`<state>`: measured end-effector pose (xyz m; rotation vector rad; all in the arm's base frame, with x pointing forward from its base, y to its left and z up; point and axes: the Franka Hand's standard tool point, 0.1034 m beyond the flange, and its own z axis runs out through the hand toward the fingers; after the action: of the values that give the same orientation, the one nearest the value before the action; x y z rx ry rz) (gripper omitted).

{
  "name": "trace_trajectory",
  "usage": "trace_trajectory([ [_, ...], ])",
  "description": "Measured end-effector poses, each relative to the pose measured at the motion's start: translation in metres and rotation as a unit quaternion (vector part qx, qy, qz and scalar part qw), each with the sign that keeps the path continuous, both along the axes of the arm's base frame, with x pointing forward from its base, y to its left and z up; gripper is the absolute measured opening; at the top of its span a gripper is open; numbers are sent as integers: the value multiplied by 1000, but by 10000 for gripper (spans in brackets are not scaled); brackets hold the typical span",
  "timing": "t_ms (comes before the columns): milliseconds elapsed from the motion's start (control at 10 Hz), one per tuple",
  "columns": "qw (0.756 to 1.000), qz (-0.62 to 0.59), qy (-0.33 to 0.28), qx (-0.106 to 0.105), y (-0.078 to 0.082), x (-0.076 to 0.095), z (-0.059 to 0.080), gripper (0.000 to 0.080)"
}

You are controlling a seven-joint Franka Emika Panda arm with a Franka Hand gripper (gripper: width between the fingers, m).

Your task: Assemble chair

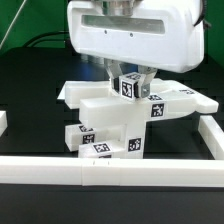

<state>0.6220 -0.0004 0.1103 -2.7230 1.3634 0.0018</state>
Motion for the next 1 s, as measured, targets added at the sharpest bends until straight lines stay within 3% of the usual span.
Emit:
trace_trajectory([
  [300,997,-79,2,24,-5,1,-1,284],
  [600,992,-122,5,28,-4,1,-1,284],
  [800,995,-92,4,26,-4,1,-1,537],
  [900,997,-76,2,26,-3,2,0,537],
  [1000,997,-73,2,26,-4,2,0,625],
])
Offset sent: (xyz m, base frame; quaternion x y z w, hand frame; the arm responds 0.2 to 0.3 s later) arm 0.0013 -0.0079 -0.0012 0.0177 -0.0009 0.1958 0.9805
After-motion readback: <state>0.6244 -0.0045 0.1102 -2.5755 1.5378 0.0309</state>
